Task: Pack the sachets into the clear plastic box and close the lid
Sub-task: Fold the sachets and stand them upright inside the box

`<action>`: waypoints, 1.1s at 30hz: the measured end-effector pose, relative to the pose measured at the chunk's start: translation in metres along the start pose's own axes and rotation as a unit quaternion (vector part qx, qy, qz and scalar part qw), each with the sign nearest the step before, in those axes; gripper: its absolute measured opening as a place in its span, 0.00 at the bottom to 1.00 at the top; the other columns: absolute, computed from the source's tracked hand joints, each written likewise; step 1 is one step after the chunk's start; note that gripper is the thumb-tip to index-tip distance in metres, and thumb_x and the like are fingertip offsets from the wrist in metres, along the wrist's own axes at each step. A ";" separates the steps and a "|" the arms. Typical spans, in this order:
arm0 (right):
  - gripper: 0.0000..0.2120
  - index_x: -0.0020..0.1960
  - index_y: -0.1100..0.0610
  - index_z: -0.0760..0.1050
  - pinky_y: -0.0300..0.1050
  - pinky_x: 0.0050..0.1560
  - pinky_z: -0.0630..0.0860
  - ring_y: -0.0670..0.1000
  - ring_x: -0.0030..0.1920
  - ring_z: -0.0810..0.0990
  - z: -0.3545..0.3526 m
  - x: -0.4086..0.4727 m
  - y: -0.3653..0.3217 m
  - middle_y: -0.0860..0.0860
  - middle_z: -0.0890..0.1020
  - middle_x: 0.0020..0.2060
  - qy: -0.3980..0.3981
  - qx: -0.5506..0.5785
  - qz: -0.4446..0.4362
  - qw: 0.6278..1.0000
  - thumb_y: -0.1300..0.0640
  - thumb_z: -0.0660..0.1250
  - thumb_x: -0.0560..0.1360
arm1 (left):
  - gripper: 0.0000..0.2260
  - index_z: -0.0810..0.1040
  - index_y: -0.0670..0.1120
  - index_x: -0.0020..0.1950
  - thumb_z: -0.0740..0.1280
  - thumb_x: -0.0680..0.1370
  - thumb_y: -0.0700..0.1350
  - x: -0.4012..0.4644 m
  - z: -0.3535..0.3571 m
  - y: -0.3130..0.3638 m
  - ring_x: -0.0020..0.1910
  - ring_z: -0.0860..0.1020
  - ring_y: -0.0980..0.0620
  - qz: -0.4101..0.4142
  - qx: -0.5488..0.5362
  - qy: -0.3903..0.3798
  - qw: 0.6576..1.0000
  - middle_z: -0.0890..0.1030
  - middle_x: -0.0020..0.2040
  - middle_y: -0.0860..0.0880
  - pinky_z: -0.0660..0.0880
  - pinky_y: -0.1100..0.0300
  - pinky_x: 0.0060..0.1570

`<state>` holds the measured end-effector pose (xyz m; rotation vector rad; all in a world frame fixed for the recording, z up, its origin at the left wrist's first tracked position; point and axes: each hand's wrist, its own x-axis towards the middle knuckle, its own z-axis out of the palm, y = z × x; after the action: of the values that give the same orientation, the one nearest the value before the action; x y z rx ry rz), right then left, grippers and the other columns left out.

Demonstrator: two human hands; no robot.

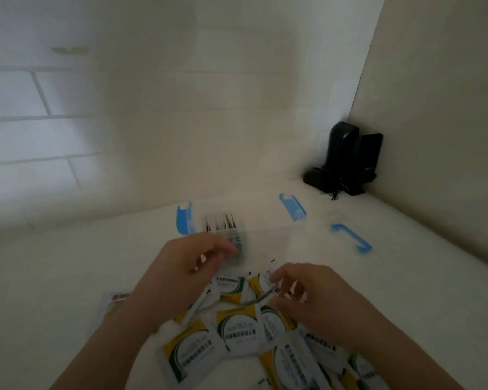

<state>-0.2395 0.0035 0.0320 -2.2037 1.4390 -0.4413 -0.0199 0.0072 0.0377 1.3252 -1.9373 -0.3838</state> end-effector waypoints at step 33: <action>0.15 0.42 0.39 0.76 0.30 0.39 0.77 0.40 0.43 0.81 0.044 -0.020 0.012 0.36 0.81 0.42 0.185 0.304 -0.028 0.934 0.58 0.74 0.66 | 0.09 0.77 0.58 0.50 0.66 0.70 0.51 -0.037 0.065 -0.003 0.46 0.82 0.45 -0.174 -0.409 -0.058 0.894 0.84 0.47 0.51 0.81 0.50 0.45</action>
<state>-0.2343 0.0270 -0.0119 -1.7112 1.1889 -1.1957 -0.0577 0.0288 -0.0233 1.0584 -1.3355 -1.3143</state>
